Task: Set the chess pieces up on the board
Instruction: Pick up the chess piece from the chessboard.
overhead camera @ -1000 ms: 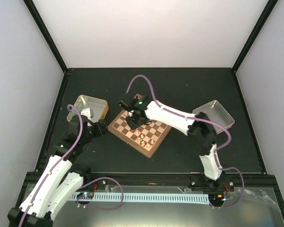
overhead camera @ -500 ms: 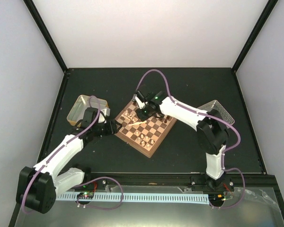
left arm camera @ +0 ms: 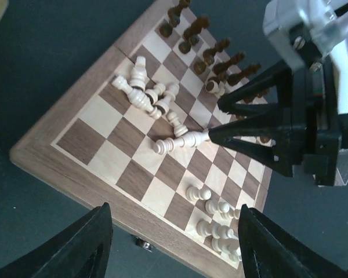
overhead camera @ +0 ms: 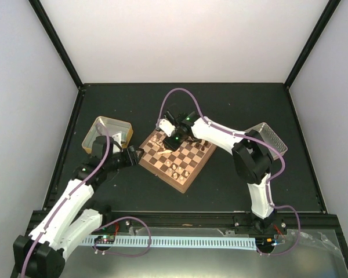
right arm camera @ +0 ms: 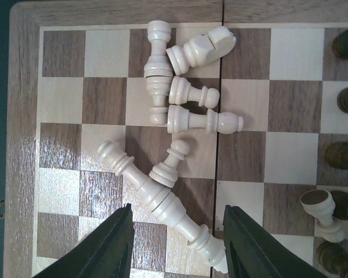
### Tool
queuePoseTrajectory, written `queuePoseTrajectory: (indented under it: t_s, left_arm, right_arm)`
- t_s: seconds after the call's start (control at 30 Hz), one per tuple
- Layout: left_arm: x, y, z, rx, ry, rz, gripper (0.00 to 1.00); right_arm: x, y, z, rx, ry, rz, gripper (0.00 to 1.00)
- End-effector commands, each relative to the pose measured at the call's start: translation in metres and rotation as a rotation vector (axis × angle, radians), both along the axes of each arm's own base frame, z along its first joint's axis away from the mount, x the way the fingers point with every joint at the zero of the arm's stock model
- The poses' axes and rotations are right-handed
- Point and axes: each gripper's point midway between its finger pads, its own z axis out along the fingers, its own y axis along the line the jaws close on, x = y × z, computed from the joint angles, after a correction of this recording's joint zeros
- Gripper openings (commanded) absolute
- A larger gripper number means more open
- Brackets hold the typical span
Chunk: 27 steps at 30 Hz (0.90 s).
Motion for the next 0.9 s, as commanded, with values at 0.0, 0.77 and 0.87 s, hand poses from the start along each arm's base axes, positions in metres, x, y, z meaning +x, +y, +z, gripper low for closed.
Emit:
queuePoseTrajectory:
  t_s: [0.0,0.77,0.87]
  left_arm:
    - [0.01,0.02,0.029,0.064,-0.093,0.096,0.62]
    - [0.02,0.014,0.035,0.093,-0.084,0.045,0.66]
    - [0.02,0.013,0.032,0.088,-0.08,0.036,0.66]
  right_arm:
    - [0.001,0.004,-0.011,-0.002,-0.006,0.083,0.44]
    - [-0.024,-0.004,-0.041,-0.003,-0.004,0.263,0.45]
    - [-0.026,-0.01,-0.047,-0.029,-0.007,0.265,0.39]
